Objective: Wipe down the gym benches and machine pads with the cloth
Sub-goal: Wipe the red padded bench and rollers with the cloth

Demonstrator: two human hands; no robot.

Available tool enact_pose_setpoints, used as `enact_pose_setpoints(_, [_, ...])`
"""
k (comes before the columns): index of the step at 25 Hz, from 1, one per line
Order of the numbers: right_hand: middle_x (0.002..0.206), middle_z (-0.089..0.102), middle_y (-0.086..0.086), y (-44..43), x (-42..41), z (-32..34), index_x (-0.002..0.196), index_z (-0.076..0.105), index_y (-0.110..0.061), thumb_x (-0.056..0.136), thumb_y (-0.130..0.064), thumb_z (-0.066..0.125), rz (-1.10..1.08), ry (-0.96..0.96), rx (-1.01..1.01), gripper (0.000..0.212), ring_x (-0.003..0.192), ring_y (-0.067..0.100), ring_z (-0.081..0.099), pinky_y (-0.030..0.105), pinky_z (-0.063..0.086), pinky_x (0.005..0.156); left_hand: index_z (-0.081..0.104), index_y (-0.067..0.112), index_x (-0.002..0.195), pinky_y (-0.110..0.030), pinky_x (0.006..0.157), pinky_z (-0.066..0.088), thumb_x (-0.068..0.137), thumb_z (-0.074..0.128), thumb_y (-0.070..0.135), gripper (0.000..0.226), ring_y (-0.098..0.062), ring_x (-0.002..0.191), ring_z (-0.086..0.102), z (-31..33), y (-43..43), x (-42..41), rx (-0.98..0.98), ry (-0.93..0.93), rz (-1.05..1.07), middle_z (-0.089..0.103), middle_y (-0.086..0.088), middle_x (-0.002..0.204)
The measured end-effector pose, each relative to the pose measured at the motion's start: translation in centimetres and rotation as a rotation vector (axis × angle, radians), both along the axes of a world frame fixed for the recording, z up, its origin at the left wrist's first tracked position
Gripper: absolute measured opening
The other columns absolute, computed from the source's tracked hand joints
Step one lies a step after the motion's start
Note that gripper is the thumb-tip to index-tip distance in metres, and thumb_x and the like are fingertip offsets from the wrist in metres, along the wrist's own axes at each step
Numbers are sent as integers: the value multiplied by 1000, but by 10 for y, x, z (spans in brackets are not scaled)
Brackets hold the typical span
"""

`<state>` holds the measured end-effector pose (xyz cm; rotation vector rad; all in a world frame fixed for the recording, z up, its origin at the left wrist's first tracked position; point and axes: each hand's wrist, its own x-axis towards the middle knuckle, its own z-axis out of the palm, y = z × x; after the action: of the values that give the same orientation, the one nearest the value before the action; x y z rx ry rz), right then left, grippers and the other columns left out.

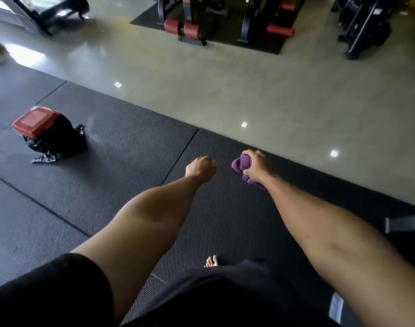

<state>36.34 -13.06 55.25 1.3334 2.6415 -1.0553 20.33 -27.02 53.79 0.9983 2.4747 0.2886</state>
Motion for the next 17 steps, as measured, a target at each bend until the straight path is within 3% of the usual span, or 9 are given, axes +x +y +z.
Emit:
enact_pose_setpoints(2, [124, 49, 0, 32, -33, 7, 130, 59, -32, 83, 6, 67, 3, 20, -28, 61, 64, 14, 66, 27, 54, 41, 65, 13, 103, -33, 69, 46, 101, 34, 36, 38, -24, 84, 62, 7, 31, -30, 22, 9, 13, 67, -8, 103])
enact_pose_setpoints(5, [126, 49, 0, 86, -86, 11, 133, 58, -31, 82, 5, 68, 57, -20, 13, 63, 73, 18, 66, 24, 54, 43, 66, 13, 112, -36, 80, 51, 100, 36, 35, 40, -28, 95, 64, 6, 83, -77, 24, 7, 65, 67, -10, 111])
enact_pose_setpoints(7, [127, 50, -1, 125, -124, 10, 135, 56, -33, 84, 1, 68, 118, -39, 44, 62, 69, 16, 68, 25, 57, 50, 66, 13, 114, -37, 82, 51, 99, 36, 35, 40, -30, 100, 64, 4, 119, -111, 40, 18, 98, 67, -11, 115])
enact_pose_setpoints(12, [123, 48, -1, 229, -225, 20, 130, 58, -33, 82, 3, 65, 223, -10, 30, 60, 55, 17, 69, 23, 54, 48, 67, 16, 116, -36, 80, 48, 98, 36, 37, 42, -32, 105, 64, 17, 206, -201, 53, 62, 202, 67, -12, 121])
enact_pose_setpoints(15, [127, 51, 0, 290, -290, 40, 134, 57, -32, 78, 1, 71, 311, -10, 93, 66, 78, 19, 62, 16, 40, 48, 66, 17, 120, -37, 83, 47, 99, 36, 38, 43, -33, 112, 62, 38, 259, -259, 89, 104, 294, 65, -14, 127])
enact_pose_setpoints(17, [128, 51, 1, 320, -331, 46, 133, 58, -33, 79, -2, 68, 331, -1, 102, 63, 88, 24, 65, 18, 45, 53, 64, 17, 124, -37, 82, 46, 99, 35, 37, 43, -34, 115, 61, 44, 284, -291, 53, 98, 287, 64, -14, 129])
